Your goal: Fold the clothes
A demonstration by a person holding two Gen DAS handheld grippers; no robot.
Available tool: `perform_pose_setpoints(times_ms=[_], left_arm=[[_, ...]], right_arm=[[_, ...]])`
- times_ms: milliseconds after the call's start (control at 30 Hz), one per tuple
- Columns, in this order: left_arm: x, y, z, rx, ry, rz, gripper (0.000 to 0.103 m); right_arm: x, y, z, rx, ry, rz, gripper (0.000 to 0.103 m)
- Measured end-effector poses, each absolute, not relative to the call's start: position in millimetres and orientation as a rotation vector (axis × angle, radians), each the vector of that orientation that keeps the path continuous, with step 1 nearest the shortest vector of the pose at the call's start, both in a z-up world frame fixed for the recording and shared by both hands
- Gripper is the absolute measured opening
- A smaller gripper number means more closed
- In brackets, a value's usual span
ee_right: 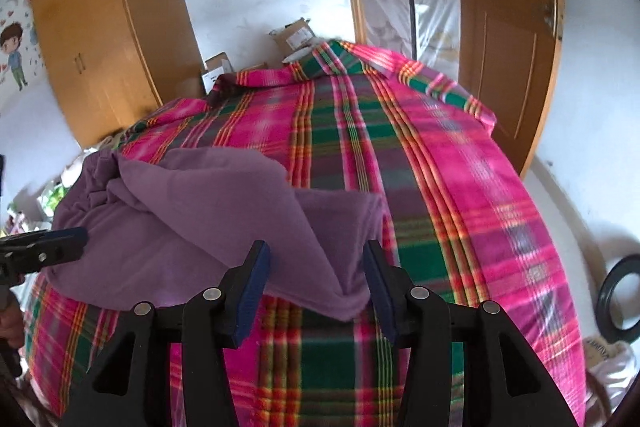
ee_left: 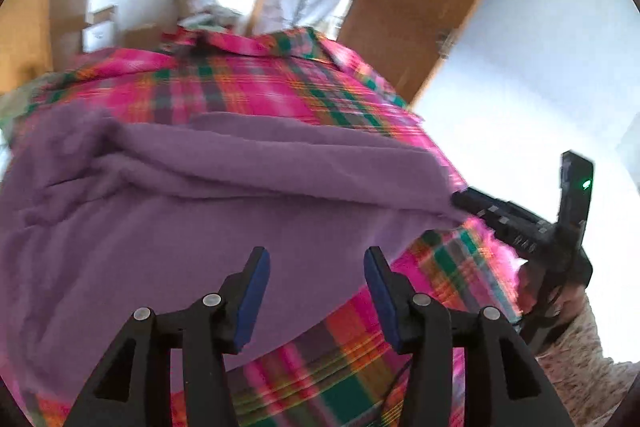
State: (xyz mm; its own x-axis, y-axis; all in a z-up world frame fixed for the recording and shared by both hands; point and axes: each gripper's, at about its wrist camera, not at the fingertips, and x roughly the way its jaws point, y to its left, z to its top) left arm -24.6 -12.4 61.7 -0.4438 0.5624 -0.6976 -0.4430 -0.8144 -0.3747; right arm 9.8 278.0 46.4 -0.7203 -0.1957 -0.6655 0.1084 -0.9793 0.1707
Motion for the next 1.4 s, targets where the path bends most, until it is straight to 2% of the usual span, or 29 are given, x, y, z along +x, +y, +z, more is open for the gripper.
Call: perform_pose_setpoints(times_ms=[300, 500, 667, 733, 867, 933, 1167, 1267, 1400], left_arm=[[-55, 16, 54, -1.194, -0.245, 2.165, 0.050], [-69, 19, 45, -1.257, -0.345, 2.103, 0.050], [-83, 22, 37, -1.308, -0.421, 2.067, 0.050], [-90, 20, 34, -1.332, -0.461, 2.070, 0.050], [-99, 15, 26, -1.371, -0.546, 2.035, 0.050], [-103, 15, 22, -1.403, -0.568, 2.018, 0.049], [-109, 10, 19, -1.414, -0.616, 1.996, 0.049], [-111, 6, 22, -1.401, -0.634, 2.000, 0.043], [-112, 4, 25, -1.394, -0.659, 2.005, 0.040]], right_arm=[[-3, 322, 34, 1.107, -0.547, -2.697, 0.051], [-27, 328, 21, 1.143, -0.704, -2.578, 0.051], [-42, 323, 13, 1.168, -0.732, -2.513, 0.050], [-49, 320, 10, 1.180, -0.745, -2.479, 0.043], [-56, 313, 8, 1.183, -0.728, -2.457, 0.017], [-56, 310, 11, 1.165, -0.710, -2.469, 0.010], [-32, 313, 42, 1.011, -0.692, -2.518, 0.008], [-20, 317, 54, 0.958, -0.695, -2.544, 0.008], [-8, 324, 67, 0.895, -0.708, -2.585, 0.008]])
